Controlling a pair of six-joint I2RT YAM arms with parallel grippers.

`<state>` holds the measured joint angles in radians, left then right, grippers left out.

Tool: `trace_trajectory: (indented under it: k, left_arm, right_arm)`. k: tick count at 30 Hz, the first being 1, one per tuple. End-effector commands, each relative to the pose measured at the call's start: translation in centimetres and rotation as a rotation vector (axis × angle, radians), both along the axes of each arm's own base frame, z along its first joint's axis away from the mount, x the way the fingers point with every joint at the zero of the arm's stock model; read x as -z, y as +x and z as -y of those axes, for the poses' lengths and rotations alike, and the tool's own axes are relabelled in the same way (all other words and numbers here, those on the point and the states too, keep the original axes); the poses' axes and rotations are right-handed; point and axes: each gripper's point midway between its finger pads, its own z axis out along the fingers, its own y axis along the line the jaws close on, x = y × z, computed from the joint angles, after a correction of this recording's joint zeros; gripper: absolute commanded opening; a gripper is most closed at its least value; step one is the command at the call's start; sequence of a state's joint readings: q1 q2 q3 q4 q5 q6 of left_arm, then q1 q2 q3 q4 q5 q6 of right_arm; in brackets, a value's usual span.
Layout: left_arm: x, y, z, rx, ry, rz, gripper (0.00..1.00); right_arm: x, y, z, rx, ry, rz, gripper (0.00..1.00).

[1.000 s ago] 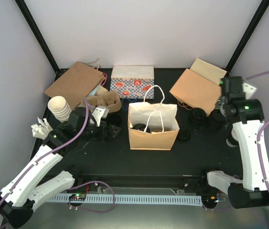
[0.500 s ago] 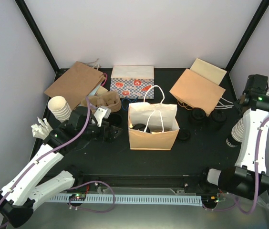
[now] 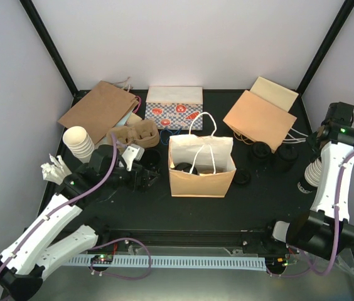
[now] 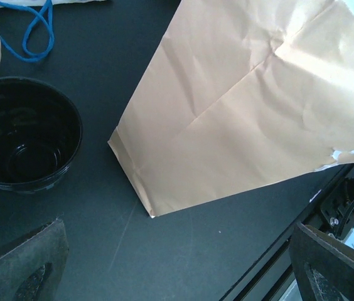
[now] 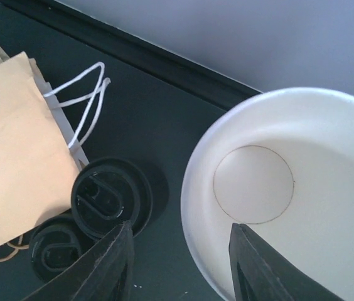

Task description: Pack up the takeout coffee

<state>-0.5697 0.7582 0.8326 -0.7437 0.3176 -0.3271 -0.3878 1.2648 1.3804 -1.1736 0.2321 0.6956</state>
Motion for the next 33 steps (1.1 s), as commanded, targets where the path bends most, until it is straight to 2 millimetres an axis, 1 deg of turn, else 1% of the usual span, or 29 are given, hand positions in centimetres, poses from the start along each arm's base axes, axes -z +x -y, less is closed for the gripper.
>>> trace_trajectory:
  k: [1, 3, 7, 11, 12, 14, 18, 21, 26, 33]
  left_arm:
    - [-0.2, -0.4, 0.0, 0.004, -0.016, -0.012, 0.99]
    - [-0.3, -0.4, 0.0, 0.004, -0.018, -0.009, 0.99]
    - [-0.4, -0.5, 0.0, 0.006, -0.021, -0.004, 0.99]
    - [-0.4, -0.6, -0.1, 0.004, -0.024, 0.001, 0.99]
    - [-0.5, -0.6, -0.1, 0.004, -0.023, 0.001, 0.99]
    - [-0.6, -0.6, -0.1, 0.003, -0.024, 0.004, 0.99]
    - [-0.8, -0.7, -0.3, 0.000, -0.026, 0.010, 0.99]
    - [-1.0, -0.8, -0.4, -0.001, -0.028, 0.019, 0.99]
    - [-1.2, -1.0, -0.6, -0.001, -0.024, 0.036, 0.99]
    - [-1.4, -1.0, -0.6, 0.005, -0.021, 0.035, 0.99]
  right_arm:
    - [-0.3, -0.3, 0.3, 0.022, -0.012, 0.029, 0.44]
    - [-0.4, -0.2, 0.3, 0.019, -0.012, 0.037, 0.44]
    - [0.2, 0.2, 0.1, 0.014, 0.021, 0.034, 0.37]
    - [0.0, 0.0, 0.5, 0.036, 0.021, 0.033, 0.31]
    - [0.0, -0.1, 0.6, 0.041, 0.017, 0.032, 0.28]
    - [0.0, -0.4, 0.8, 0.056, 0.009, 0.029, 0.20]
    - [-0.2, -0.8, 1.1, 0.074, -0.003, 0.027, 0.13]
    - [-0.4, -1.2, 1.2, 0.092, -0.008, 0.029, 0.02]
    - [-2.3, -1.8, 1.4, 0.126, -0.035, 0.056, 0.01]
    - [-5.2, -2.3, 1.2, 0.131, -0.050, 0.110, 0.01]
